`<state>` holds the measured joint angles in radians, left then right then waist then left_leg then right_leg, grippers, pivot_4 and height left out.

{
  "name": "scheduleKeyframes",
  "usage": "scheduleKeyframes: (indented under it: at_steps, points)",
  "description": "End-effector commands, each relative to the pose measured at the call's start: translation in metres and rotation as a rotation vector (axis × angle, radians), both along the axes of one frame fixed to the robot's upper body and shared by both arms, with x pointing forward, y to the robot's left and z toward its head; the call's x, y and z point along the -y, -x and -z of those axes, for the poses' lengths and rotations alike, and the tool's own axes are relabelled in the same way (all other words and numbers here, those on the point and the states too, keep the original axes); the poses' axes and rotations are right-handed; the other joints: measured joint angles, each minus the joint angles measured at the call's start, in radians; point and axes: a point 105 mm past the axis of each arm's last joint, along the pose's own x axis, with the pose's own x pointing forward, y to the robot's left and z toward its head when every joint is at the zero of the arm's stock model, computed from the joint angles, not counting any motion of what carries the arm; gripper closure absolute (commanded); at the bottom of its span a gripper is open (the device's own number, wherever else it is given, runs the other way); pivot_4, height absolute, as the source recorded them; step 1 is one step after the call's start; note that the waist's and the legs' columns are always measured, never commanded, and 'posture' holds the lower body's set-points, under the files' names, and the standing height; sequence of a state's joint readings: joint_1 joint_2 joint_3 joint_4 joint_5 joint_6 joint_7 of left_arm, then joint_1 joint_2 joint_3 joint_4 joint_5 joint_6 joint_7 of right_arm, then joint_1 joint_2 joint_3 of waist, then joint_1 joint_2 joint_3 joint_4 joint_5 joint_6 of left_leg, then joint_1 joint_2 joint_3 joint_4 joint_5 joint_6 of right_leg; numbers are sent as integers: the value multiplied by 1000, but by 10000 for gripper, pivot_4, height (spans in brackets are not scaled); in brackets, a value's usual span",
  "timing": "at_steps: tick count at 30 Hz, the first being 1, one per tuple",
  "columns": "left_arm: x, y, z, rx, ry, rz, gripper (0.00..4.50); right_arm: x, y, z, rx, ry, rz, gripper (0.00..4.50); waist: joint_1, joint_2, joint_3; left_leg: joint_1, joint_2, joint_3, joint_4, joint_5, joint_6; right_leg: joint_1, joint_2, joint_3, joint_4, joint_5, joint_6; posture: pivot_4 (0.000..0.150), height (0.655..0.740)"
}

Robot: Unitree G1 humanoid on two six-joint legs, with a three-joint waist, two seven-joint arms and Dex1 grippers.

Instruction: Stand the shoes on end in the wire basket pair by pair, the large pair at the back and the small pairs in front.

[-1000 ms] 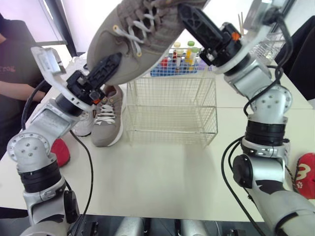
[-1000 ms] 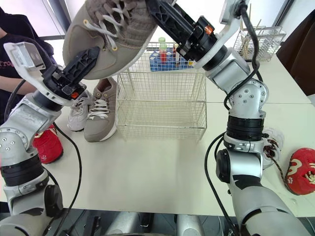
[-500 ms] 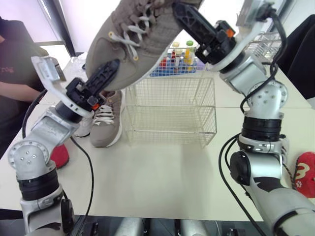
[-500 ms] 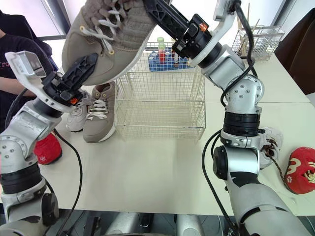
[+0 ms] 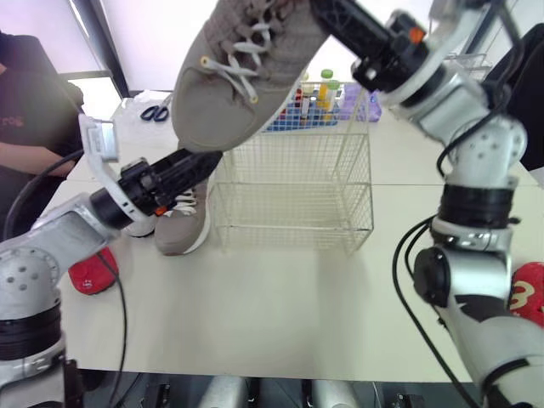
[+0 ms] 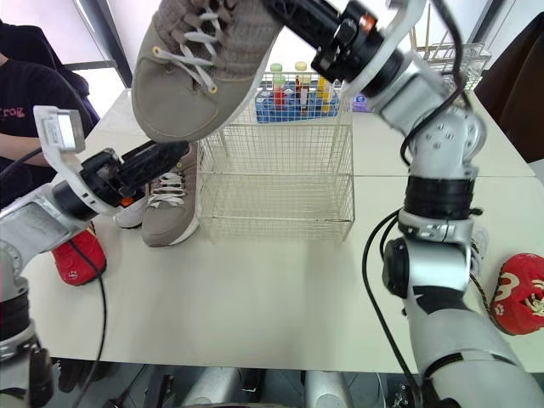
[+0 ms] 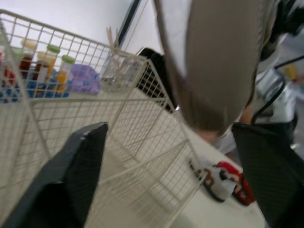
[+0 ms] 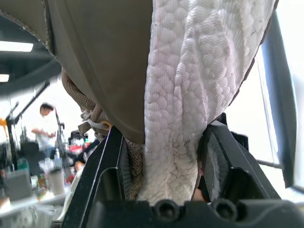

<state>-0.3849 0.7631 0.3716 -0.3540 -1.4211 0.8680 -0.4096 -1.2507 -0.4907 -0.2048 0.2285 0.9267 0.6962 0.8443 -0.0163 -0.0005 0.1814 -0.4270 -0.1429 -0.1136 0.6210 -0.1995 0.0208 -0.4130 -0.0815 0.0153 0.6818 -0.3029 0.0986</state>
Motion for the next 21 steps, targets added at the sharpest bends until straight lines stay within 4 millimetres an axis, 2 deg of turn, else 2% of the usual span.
scheduleKeyframes:
  at_steps: [1, 5, 10, 21]
  points:
    - [-14, 5, -5, 62, -68, -42, 659, 16, -1, -25, 196, 102, 83, 28782, -1, 0, 0, 0, 0, 0, -1, 0, 0, 0, 0, 0, -1, 0, 0, 1500, 7400]
    - [-18, 8, -4, 81, -87, -65, 659, 35, -23, -36, 311, 254, 220, 28782, -2, 0, 1, 0, 0, 2, -2, 0, 0, 0, 0, 1, -2, 0, 0, 1500, 7400]
    - [-16, 11, -2, 94, -88, -76, 659, 41, -36, -36, 380, 382, 297, 28782, -4, 0, 1, 0, 0, 2, -7, 0, -1, -3, 0, 2, -3, 0, 0, 1500, 7400]
    - [-16, 14, -6, 126, -73, -104, 659, 47, -45, -19, 446, 633, 354, 28782, -3, 1, 1, -1, 0, 5, -9, 3, -6, -6, 0, 5, -3, 0, 0, 1500, 7400]
